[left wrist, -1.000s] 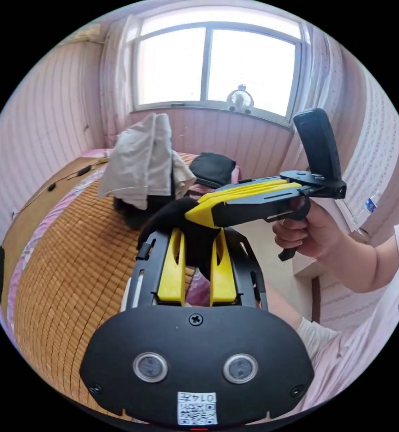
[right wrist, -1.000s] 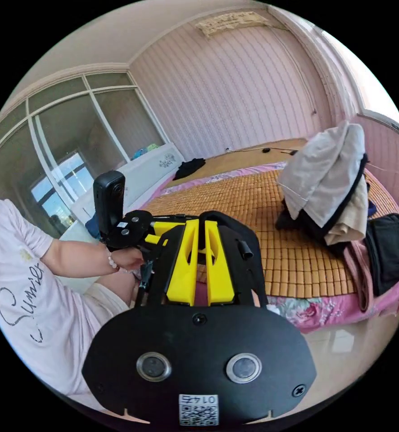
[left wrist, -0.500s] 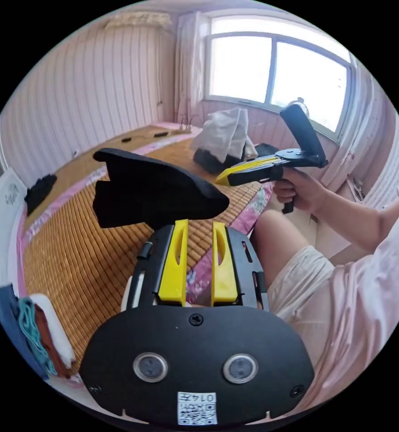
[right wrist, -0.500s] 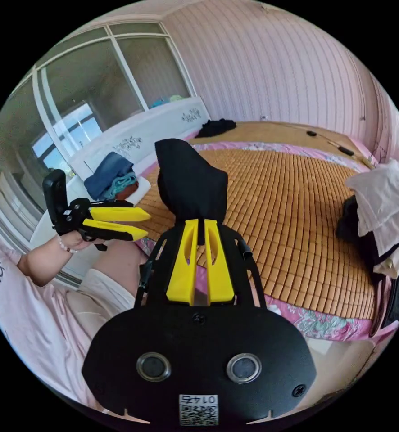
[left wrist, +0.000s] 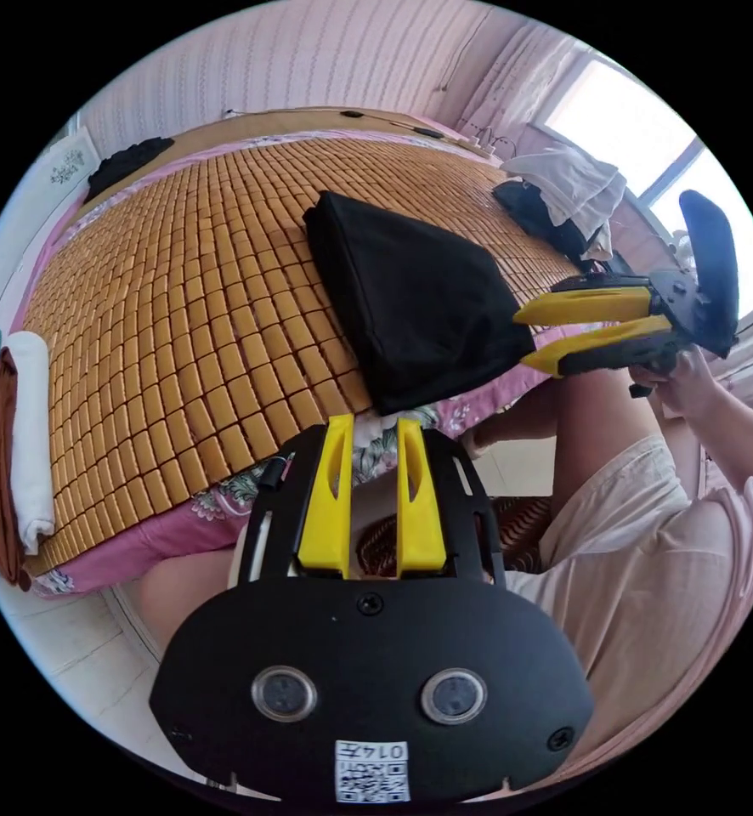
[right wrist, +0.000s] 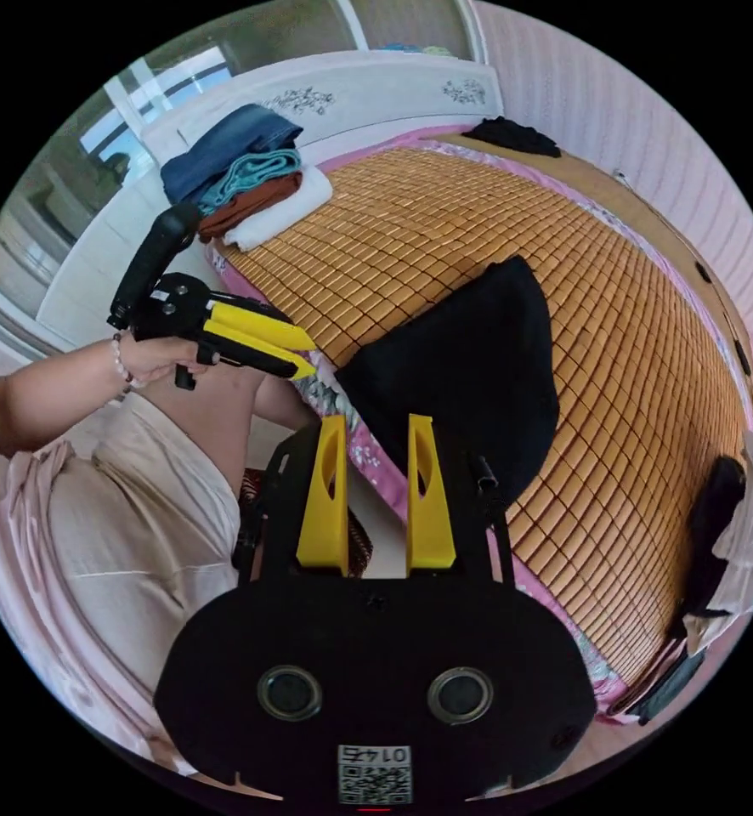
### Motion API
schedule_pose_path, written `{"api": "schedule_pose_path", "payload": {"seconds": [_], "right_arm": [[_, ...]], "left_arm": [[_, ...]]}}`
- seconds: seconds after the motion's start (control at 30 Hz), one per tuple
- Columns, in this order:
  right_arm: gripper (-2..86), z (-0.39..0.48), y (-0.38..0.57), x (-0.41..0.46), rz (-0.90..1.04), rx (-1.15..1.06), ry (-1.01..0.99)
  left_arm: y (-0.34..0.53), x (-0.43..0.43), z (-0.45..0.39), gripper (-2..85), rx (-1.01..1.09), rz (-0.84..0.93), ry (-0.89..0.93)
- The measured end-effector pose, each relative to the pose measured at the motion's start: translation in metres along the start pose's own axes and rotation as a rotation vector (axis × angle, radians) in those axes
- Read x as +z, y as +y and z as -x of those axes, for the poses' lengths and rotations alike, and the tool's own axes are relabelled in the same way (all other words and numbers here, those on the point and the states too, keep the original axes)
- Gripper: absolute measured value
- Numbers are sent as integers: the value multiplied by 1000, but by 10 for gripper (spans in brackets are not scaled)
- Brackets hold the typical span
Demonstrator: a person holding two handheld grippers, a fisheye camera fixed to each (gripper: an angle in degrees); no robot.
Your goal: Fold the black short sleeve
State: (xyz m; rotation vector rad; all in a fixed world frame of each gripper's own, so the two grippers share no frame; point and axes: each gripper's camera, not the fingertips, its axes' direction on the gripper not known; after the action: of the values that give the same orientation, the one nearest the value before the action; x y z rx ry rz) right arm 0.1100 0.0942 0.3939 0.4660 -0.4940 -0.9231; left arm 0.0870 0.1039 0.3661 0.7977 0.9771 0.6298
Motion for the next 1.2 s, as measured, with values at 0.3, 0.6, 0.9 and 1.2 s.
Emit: {"api": "schedule_pose_path", "payload": {"seconds": [0.3,0.6,0.9,1.2], "right_arm": [[14,-32,-75,63,172,40,102],[3,-180,73,-53,-248,717,-4],[69,-223,119,-57,-199,799,-23],[85,-255,43,-18,-34,729,-26]], "left_arm": [[-53,-12,12,72,12,29,-69],[-75,-61,28,29,17,20,-15],[-94,-122,32,39,-9,28,-16],[-113,-189,29,68,-68,60,-9]]}}
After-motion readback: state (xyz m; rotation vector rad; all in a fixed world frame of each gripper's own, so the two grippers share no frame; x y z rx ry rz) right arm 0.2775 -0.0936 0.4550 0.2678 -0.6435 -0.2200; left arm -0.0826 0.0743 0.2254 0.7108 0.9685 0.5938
